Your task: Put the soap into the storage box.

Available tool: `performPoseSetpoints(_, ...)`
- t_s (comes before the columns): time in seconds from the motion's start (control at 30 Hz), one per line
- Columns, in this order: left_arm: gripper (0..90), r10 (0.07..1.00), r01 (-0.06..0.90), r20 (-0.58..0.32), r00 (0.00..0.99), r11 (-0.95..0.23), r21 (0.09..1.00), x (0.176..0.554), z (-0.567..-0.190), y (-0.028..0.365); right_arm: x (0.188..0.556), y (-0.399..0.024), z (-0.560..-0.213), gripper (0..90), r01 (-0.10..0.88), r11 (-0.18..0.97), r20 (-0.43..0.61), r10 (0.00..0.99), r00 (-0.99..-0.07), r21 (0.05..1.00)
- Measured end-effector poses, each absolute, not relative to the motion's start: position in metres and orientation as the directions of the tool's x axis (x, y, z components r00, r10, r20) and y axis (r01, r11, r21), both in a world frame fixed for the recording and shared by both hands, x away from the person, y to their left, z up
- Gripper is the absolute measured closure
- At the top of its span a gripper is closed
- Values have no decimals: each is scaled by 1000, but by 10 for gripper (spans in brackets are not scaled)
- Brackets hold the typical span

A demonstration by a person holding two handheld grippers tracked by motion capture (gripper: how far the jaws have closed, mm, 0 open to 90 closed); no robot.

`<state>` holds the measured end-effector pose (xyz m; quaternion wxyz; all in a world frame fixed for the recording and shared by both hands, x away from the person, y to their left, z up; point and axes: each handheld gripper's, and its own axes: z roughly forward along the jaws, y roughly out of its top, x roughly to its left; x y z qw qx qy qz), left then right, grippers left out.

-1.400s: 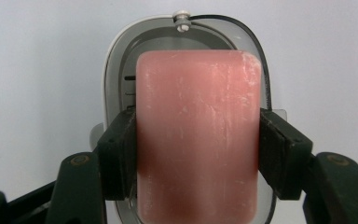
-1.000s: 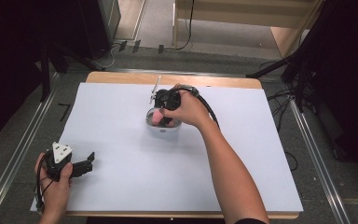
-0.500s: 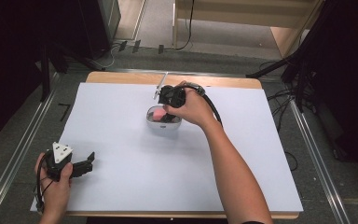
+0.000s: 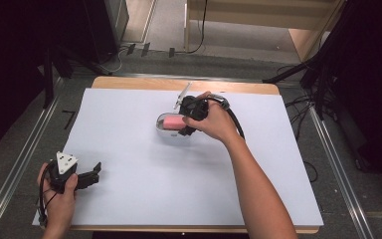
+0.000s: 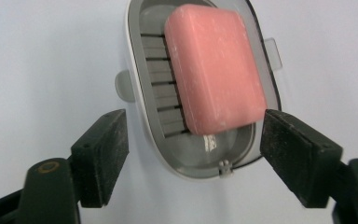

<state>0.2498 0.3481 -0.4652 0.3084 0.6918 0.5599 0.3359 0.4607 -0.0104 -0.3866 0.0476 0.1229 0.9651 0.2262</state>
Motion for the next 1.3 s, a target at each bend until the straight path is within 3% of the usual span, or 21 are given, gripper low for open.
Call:
performPoseSetpoints(0.57,55,982,568,120,146,-183,803,250,-465,348,437,-42,-401,28,293,834,-97,378,-921,467)
performPoseSetpoints(1.3,55,982,568,123,143,-183,802,250,-465,347,402,-106,-432,28,423,723,-7,509,-861,546)
